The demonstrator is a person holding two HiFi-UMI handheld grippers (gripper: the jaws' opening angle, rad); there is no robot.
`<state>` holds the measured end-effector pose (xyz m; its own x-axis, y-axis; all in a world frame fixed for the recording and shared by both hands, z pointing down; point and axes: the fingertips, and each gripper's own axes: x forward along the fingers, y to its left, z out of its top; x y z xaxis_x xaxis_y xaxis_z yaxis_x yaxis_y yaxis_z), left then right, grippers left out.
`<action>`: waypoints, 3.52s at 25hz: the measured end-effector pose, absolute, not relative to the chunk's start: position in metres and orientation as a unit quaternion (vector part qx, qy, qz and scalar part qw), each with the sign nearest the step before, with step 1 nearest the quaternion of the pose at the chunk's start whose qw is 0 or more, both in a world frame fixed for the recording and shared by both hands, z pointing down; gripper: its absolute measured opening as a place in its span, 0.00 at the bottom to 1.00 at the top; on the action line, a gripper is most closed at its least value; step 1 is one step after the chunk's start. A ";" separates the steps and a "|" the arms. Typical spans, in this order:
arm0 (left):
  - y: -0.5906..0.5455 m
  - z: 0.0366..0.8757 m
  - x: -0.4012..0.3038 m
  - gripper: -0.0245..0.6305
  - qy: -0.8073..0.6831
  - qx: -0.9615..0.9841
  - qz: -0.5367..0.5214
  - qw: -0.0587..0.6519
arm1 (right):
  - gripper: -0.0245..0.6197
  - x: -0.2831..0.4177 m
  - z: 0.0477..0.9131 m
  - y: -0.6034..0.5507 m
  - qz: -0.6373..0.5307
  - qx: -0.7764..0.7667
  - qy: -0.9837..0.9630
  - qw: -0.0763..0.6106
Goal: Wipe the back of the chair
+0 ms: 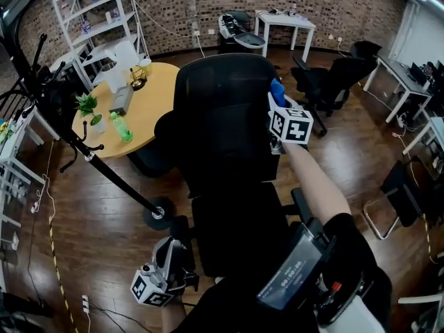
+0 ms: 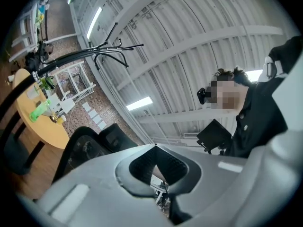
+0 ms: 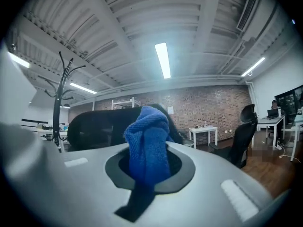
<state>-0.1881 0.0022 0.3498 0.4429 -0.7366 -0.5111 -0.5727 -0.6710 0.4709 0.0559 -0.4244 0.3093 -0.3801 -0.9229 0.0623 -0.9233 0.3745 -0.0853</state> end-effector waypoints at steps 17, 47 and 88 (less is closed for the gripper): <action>0.059 0.363 -0.246 0.04 -0.508 0.780 -0.354 0.096 | 0.09 -0.203 0.410 -0.392 0.092 0.326 -0.936 0.095; 0.000 0.356 -0.185 0.04 -0.475 0.816 -0.310 0.114 | 0.08 -0.133 0.424 -0.423 0.231 0.246 -0.941 -0.016; 0.002 0.364 -0.164 0.04 -0.412 0.835 -0.330 0.157 | 0.08 0.098 0.472 -0.449 0.215 0.574 -0.786 -0.080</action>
<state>-0.1642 0.0025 0.3636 0.4420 -0.7918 -0.4217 -0.5848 -0.6107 0.5339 0.0978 -0.4486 0.4720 -0.3278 -0.9370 0.1204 -0.8681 0.2485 -0.4297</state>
